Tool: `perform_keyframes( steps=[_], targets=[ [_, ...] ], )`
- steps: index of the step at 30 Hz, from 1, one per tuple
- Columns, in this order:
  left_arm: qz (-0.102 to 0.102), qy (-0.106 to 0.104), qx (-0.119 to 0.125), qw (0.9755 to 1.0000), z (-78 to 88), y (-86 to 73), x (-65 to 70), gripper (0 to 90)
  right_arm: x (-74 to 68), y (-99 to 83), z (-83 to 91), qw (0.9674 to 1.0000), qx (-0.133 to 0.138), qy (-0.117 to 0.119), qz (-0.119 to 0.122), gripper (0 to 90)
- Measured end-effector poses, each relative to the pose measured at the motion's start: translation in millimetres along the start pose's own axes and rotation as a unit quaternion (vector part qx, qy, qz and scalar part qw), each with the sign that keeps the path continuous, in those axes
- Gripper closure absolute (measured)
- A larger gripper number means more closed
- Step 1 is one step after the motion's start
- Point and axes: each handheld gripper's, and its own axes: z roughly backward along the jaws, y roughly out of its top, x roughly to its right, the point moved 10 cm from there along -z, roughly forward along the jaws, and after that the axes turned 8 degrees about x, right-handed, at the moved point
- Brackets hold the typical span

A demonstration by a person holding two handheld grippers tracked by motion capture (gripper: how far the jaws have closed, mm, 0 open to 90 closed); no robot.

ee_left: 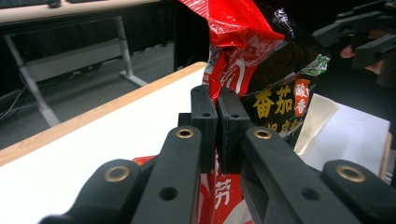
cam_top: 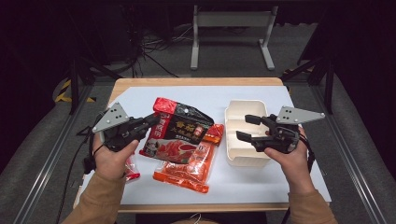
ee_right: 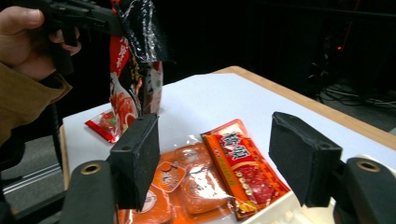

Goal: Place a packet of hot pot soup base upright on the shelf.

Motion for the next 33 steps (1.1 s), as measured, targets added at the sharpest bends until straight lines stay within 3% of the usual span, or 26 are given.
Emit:
perform_keyframes(
  steps=[7, 19, 24, 28, 33],
  targets=[
    [-0.021, 0.002, -0.005, 0.9998, -12.3, -2.1, 13.0, 87.3, -16.4, -5.2, -14.7, 0.9995, -0.016, 0.026, -0.001, 30.4],
    [-0.03, -0.039, -0.017, 0.9987, -26.6, -7.5, 42.4, 87.3, -36.0, -17.4, -36.6, 0.9976, -0.041, 0.056, 0.001, 30.3],
    [-0.028, -0.057, -0.021, 0.9978, -29.9, -10.1, 52.0, 87.1, -42.3, -22.6, -39.6, 0.9961, -0.06, 0.062, 0.018, 49.1],
    [-0.029, -0.064, -0.028, 0.9971, -31.9, -12.8, 56.4, 86.8, -43.4, -19.9, -36.4, 0.9962, -0.053, 0.066, 0.021, 63.5],
    [-0.034, -0.07, -0.029, 0.9965, -32.6, -13.6, 59.7, 86.4, -41.6, -18.1, -33.1, 0.9968, -0.049, 0.055, 0.032, 70.0]
  ],
)
